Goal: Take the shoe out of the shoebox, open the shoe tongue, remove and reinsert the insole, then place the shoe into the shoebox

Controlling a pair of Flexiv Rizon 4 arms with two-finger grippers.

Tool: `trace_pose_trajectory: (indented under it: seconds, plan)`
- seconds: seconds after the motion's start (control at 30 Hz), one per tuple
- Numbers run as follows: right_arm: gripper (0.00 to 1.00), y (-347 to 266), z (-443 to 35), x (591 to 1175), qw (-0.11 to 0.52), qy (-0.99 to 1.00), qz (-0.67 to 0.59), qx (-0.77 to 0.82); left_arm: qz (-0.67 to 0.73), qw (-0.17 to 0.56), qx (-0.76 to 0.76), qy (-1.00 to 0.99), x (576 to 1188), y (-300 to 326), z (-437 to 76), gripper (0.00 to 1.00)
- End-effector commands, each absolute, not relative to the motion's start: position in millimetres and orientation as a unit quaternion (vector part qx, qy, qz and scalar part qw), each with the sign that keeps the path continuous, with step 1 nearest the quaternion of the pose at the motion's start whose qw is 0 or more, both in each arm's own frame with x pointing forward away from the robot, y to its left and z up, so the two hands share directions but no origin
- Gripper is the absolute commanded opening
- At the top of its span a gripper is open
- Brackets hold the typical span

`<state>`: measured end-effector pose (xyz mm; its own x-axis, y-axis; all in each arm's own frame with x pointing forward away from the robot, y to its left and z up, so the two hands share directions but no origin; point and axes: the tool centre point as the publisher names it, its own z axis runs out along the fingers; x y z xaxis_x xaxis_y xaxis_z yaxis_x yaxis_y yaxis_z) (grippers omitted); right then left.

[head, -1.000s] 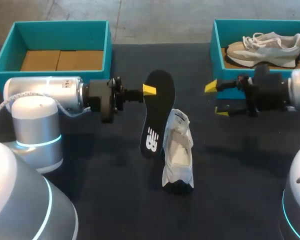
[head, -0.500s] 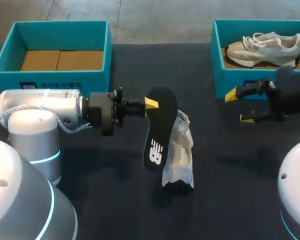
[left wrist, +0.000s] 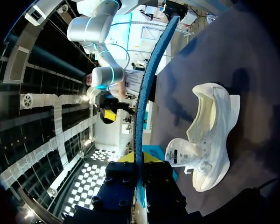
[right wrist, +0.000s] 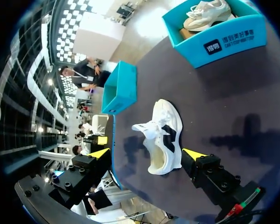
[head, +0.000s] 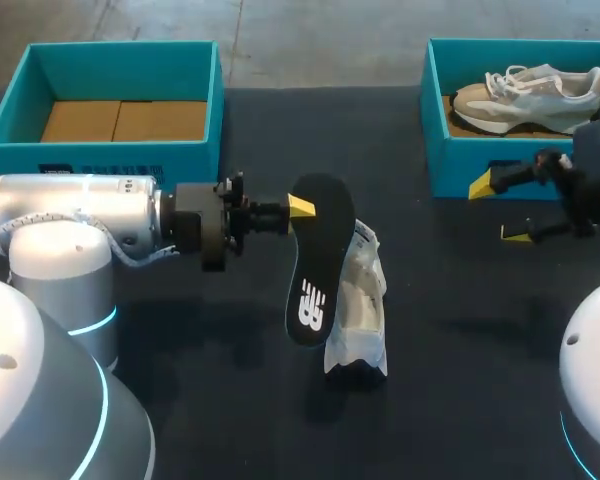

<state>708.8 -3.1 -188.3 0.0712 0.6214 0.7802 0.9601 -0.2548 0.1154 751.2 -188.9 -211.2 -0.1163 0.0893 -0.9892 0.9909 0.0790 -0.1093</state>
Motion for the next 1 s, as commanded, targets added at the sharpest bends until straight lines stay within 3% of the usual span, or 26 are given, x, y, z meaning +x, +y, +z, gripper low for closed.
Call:
trace_pose_trajectory:
  seconds: [0.03,0.6,1.0]
  plan:
    - [1.0,-11.3,-187.3,703.9,0.213,-0.563,-0.375,-0.705,-0.485,0.457,0.473,0.577,744.1,-190.9,-212.0,0.0]
    - [1.0,-49.0,-188.8,686.3,0.17,-0.587,-0.32,-0.723,-0.516,0.385,0.442,0.625,708.5,-190.2,-228.6,0.0]
    - [1.0,-61.4,-190.2,688.3,0.206,-0.595,-0.289,-0.721,-0.534,0.36,0.43,0.633,691.3,-199.0,-240.8,0.0]
